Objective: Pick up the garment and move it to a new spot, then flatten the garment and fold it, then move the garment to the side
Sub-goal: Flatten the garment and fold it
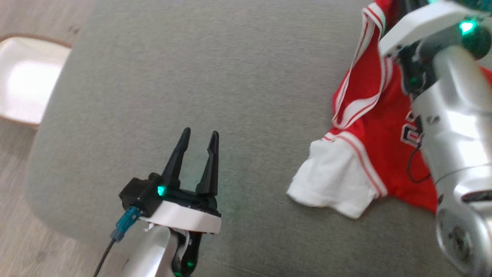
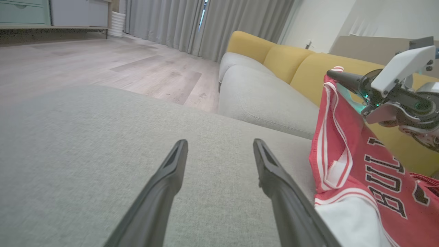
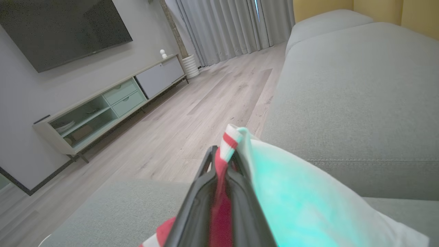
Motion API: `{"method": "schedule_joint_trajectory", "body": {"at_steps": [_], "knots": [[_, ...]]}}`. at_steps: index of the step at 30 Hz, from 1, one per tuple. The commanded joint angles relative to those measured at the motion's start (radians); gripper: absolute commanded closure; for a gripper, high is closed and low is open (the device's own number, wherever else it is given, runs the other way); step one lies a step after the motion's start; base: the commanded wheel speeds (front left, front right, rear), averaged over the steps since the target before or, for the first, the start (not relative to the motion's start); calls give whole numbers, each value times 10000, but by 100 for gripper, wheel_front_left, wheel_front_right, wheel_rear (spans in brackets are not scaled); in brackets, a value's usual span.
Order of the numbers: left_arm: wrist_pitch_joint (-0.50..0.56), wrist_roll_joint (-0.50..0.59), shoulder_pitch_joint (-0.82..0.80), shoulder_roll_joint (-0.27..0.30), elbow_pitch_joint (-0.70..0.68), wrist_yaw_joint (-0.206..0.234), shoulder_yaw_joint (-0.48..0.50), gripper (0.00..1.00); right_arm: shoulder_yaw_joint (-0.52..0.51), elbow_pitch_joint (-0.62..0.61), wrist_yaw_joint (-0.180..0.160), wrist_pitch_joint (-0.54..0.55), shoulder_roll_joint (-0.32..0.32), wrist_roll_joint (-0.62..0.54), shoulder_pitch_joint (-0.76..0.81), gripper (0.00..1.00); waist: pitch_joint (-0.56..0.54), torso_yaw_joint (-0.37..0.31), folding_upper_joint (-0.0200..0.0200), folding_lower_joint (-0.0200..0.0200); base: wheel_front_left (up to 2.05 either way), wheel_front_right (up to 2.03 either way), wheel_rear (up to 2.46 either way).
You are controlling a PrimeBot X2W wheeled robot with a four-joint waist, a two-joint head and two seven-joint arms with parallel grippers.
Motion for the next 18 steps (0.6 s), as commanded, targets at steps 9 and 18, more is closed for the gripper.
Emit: {"method": "schedule_joint_trajectory", "body": {"at_steps": [9, 18], "knots": [[-80, -243, -288, 75, -322, 226, 111, 0, -358, 2143, -7, 288, -73, -2085, -2041, 0, 210, 823, 0, -1, 0, 0, 0], [-80, 293, -266, 75, -368, 196, 1084, 0, -12, 2471, -7, -1114, 291, -2975, -1123, 0, -273, -877, 0, -1, 0, 0, 0]]}}
